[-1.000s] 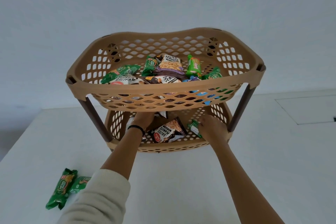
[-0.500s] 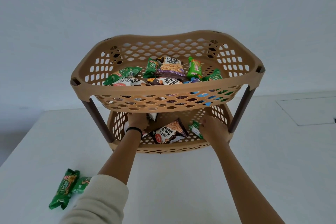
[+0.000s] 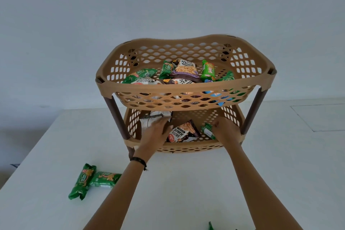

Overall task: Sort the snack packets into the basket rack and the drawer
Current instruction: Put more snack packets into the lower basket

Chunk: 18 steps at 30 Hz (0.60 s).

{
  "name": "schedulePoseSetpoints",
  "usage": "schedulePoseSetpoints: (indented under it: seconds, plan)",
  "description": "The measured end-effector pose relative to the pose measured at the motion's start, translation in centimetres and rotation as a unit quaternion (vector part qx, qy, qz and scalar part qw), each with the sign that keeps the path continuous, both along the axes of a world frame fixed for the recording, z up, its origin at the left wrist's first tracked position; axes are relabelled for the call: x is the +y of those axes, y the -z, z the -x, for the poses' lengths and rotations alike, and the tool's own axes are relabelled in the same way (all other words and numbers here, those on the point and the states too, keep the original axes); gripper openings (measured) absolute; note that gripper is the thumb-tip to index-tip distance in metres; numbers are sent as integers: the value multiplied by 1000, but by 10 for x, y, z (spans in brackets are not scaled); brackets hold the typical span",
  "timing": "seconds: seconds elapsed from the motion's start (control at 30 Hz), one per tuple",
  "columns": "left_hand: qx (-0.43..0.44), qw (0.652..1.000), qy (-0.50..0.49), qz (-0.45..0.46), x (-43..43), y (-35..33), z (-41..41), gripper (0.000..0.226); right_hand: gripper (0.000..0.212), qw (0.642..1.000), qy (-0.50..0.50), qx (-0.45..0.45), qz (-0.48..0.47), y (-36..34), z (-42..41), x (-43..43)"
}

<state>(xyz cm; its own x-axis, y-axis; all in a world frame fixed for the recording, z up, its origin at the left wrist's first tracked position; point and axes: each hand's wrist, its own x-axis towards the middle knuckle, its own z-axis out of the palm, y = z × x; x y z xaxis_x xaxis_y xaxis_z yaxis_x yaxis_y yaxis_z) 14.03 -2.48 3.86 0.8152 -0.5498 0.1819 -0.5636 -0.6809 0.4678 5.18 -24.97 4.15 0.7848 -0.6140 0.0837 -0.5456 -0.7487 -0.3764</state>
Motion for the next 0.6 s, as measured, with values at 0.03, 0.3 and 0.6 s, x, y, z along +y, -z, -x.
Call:
schedulePoseSetpoints:
  seconds: [0.03,0.3,0.6]
  plan:
    - [-6,1000,10,13,3,1,10,38,19,1000,-2,0,4,0,1,0]
    - [-129,991,0,-30,16,27,85,46,24,988,41,-150,24,-1,15,11]
    - [-9,997,81,-3,38,36,123,68,35,951,-182,-216,-129,-1,81,34]
